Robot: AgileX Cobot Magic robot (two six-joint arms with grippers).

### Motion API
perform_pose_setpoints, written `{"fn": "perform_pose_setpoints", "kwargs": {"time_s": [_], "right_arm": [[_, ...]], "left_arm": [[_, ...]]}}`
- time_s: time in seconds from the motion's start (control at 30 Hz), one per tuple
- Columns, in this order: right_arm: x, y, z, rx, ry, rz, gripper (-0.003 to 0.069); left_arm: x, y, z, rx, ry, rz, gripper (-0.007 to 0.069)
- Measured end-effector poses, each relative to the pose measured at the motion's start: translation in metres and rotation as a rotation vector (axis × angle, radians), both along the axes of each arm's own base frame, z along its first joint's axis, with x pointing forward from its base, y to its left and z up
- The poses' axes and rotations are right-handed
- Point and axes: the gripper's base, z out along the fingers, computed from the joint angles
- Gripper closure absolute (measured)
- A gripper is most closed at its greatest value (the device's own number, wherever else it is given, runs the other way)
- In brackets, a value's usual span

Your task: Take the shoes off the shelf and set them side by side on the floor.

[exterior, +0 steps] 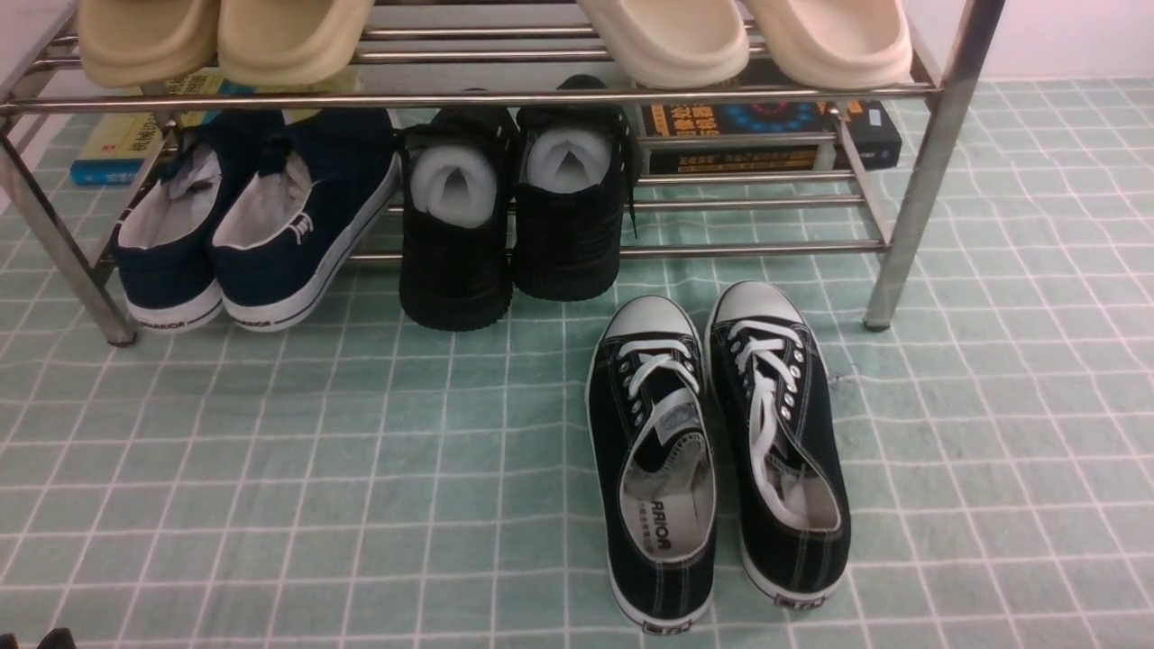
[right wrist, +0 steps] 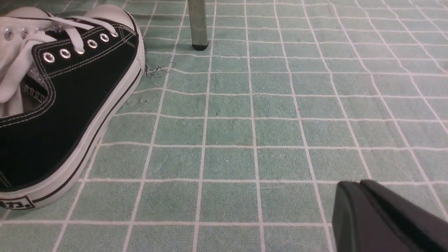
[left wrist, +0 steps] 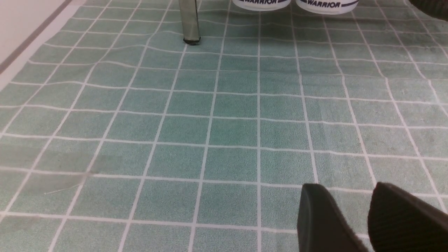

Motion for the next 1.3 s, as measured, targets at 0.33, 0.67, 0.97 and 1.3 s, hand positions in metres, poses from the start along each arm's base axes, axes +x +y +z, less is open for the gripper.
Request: {"fn": "perform_pose_setpoints", "kwargs": {"time_s": [0.33,0.67,0.97,1.3], "right_arm": [[0.0000,0.0000,0.0000,0.000,0.000,0.000,0.0622],[0.0000,0.0000,0.0000,0.001,0.000,0.000,0.0603],[0.0000,0.0001,0.0002,0.003,0.000,0.000,0.0592],[0.0000,0.0001,0.0002,0.003,0.000,0.000,0.0582]], "left_arm": [[0.0000,0.0000,0.0000,0.000,0.000,0.000,0.0382],[0.0000,0.0000,0.0000,0.000,0.000,0.000,0.0382],[0.0000,0.0000,0.0000,0.000,0.000,0.000,0.0382],[0.0000,0.0000,0.0000,0.000,0.000,0.000,0.0382]]}}
